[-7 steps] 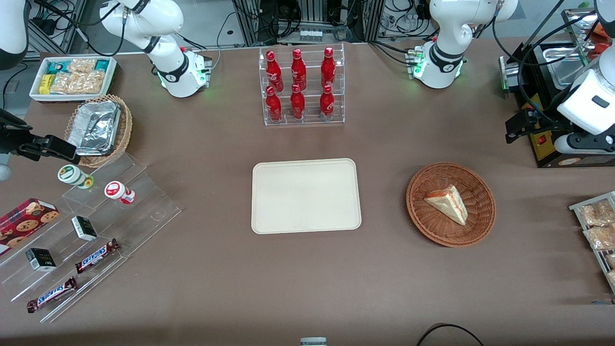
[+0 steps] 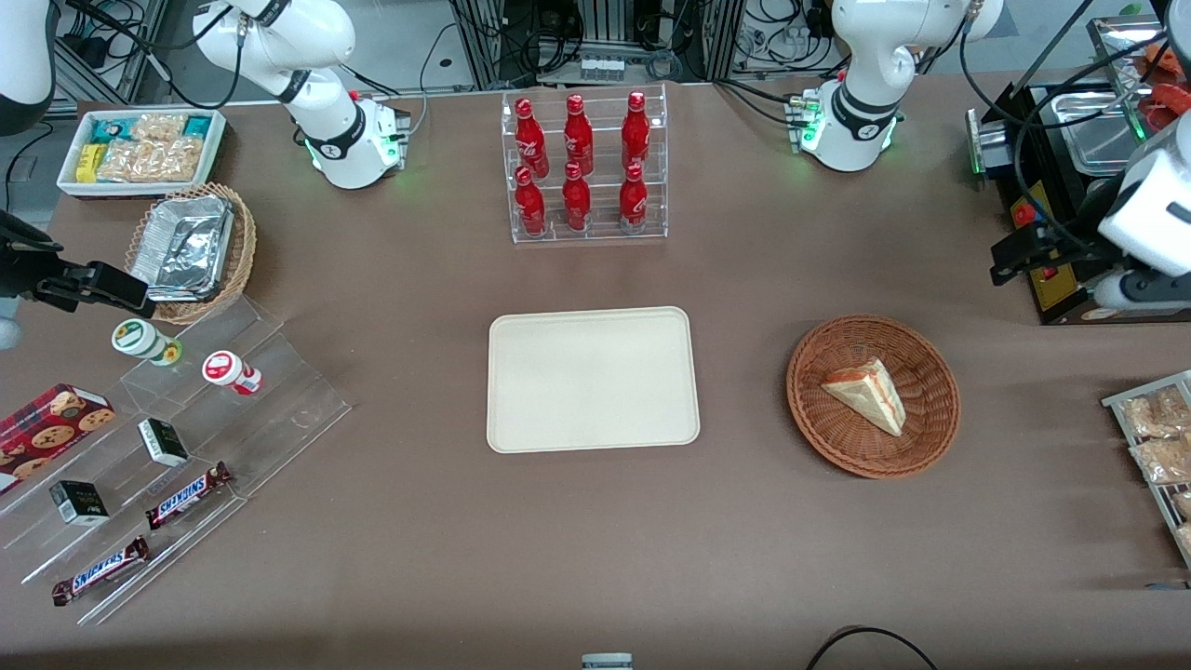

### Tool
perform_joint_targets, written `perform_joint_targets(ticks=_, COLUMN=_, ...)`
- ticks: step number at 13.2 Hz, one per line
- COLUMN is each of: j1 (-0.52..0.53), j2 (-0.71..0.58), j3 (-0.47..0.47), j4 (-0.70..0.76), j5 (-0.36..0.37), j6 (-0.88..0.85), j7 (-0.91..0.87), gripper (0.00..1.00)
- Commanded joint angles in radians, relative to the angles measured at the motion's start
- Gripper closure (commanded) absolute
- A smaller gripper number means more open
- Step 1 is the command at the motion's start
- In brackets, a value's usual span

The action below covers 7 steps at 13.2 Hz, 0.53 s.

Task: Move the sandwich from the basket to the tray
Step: 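Move the left gripper over the wrapped sandwich in the wicker basket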

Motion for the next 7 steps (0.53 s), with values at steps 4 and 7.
perform_joint_targets(ticks=4, j1=-0.029, j2=0.059, j3=-0.004, j4=-0.141, j5=-0.002, j6=0.228, j7=-0.136, gripper=0.00)
perform_joint_targets(ticks=7, j1=-0.063, j2=0.068, j3=-0.005, j4=-0.252, j5=0.018, j6=0.367, j7=-0.331, gripper=0.00)
